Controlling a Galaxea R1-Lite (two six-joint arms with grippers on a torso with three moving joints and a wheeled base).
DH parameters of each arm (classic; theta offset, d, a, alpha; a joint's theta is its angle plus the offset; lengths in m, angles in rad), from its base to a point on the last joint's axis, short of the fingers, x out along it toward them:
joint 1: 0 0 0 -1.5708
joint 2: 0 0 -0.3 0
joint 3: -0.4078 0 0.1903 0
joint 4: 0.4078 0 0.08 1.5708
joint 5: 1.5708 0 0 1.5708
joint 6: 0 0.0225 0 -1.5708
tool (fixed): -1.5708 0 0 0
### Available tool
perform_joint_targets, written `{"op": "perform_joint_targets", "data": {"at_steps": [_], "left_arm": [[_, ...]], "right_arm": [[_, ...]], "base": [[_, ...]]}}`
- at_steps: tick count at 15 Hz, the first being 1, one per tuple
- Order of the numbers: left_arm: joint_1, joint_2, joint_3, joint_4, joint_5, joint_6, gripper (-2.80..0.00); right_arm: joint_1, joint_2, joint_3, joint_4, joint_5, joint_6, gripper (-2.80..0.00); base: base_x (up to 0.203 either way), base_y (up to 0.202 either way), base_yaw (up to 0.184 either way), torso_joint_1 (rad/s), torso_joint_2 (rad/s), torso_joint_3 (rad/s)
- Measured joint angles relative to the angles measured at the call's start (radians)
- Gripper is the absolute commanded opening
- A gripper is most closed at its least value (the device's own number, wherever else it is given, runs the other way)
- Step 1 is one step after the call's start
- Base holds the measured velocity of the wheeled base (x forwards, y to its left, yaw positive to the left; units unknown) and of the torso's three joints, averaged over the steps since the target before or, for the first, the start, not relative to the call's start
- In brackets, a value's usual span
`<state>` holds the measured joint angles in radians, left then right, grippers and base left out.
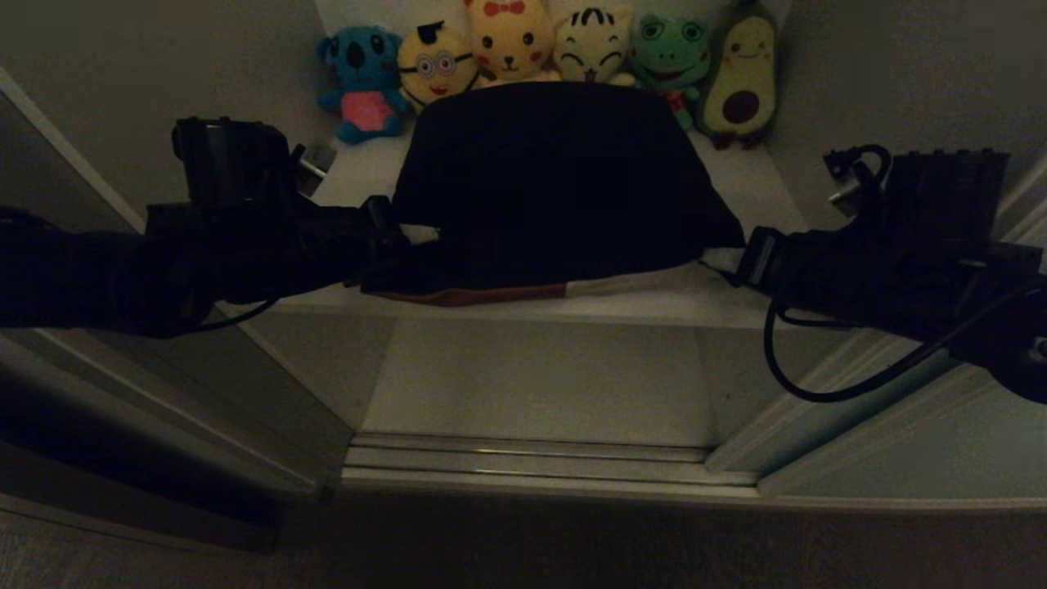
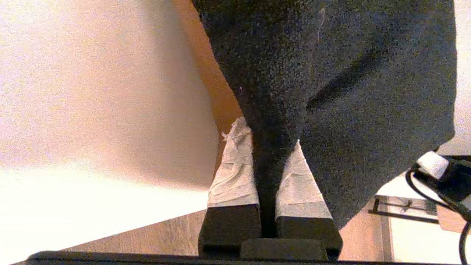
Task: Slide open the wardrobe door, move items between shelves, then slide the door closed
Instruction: Place the pillow on the lower shelf
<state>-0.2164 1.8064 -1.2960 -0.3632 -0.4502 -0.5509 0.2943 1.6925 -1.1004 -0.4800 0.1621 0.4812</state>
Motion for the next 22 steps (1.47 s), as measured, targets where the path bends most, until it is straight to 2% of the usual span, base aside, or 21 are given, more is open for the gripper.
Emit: {"op": "perform_joint_targets", "data": {"at_steps": [2,5,8,12,17,19,22], "left_arm": [[-0.017,0.000,-0.008,0.009,0.044,-0.001,-2.80],[-0.070,-0.001,-0.068,0.107,0.177,0.010,-2.80],[-0.100,-0.020,-0.086,0.154,0.190,0.070,-2.80],[-0.121,-0.090,-0.076,0.223,0.200,0.078,-2.80],[-0.132,-0.211,0.012,0.242,0.276,0.126,-2.80],[-0.144,-0.253,0.056,0.236,0.319,0.179,-2.80],[-0.161,-0.307,0.104,0.234,0.322,0.221,-2.80]], "right_arm": [[0.000,-0.009,0.015,0.000,0.010,-0.002,-2.80],[0.004,-0.038,0.028,0.014,0.050,-0.004,-2.80],[0.024,-0.090,0.065,0.028,0.053,-0.010,-2.80],[0.082,-0.179,0.127,0.077,0.053,-0.011,-2.80],[0.227,-0.326,0.182,0.207,0.047,-0.033,-2.80],[0.260,-0.377,0.198,0.258,0.042,-0.034,-2.80],[0.273,-0.438,0.225,0.269,0.037,-0.039,-2.80]], "base": [[0.000,0.000,0.000,0.000,0.00,0.000],[0.000,0.000,0.000,0.000,0.00,0.000],[0.000,0.000,0.000,0.000,0.00,0.000],[0.000,0.000,0.000,0.000,0.00,0.000],[0.000,0.000,0.000,0.000,0.00,0.000],[0.000,0.000,0.000,0.000,0.00,0.000],[0.000,0.000,0.000,0.000,0.00,0.000]]}}
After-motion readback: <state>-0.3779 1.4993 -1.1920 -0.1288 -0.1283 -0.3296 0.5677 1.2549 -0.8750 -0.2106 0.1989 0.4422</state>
